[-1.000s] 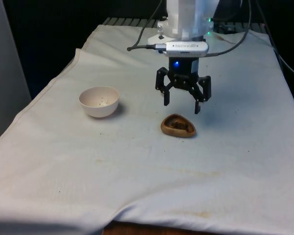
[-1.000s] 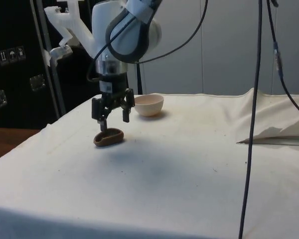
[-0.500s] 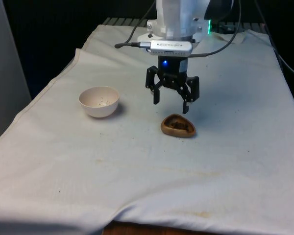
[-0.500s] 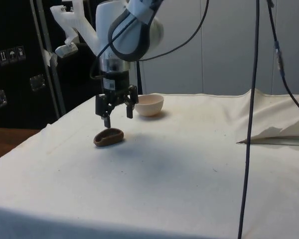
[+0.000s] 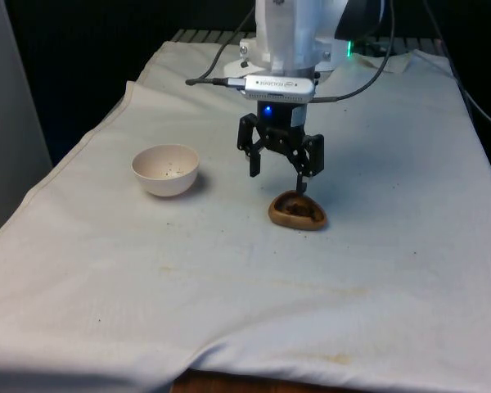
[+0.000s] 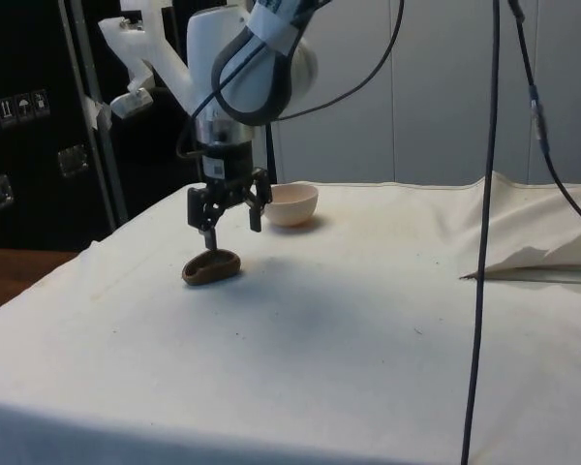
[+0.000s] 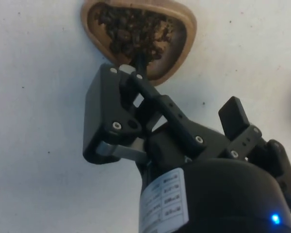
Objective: Pour the coffee beans from the cup into the bowl.
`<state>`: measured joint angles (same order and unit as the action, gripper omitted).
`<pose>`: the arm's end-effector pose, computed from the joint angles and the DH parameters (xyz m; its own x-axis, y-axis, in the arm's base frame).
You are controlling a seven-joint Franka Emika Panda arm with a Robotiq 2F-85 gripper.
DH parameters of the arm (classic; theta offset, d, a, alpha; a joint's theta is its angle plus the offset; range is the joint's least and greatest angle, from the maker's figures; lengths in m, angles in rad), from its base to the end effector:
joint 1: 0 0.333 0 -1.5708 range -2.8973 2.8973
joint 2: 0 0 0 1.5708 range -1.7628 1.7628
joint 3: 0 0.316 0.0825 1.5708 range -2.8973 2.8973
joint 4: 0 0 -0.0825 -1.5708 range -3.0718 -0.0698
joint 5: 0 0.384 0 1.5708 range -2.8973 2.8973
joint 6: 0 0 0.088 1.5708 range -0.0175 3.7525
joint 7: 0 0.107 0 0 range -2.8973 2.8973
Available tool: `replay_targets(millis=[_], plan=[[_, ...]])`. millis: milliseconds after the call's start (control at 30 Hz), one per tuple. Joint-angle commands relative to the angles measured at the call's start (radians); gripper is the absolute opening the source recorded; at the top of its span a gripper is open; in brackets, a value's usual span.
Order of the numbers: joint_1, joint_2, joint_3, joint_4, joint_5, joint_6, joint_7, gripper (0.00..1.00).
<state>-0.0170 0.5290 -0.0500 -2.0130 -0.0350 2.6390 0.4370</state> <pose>0.6122 -0.0394 0.1961 0.8883 -0.4469 0.1063 -0.4494 -0.8933 0.0000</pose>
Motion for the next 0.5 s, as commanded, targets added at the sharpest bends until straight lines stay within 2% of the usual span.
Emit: replay_targets(millis=[0, 100, 133, 167, 367, 400, 433, 467], plan=[[0.015, 0.004, -0.019, 0.006, -0.018, -0.002, 0.026, 1.00], [0.015, 0.006, -0.022, 0.009, -0.032, -0.004, 0.049, 1.00], [0.002, 0.001, -0.005, 0.003, -0.019, 0.000, 0.032, 1.00], [0.017, 0.009, -0.024, 0.012, -0.041, -0.004, 0.065, 1.00], [0.012, 0.027, -0.019, 0.013, -0.048, 0.015, 0.098, 1.00], [0.005, 0.017, -0.010, 0.010, -0.042, 0.002, 0.083, 1.00], [0.011, 0.031, -0.018, 0.013, -0.047, 0.021, 0.101, 1.00], [0.009, 0.038, -0.017, 0.013, -0.045, 0.032, 0.106, 1.00]])
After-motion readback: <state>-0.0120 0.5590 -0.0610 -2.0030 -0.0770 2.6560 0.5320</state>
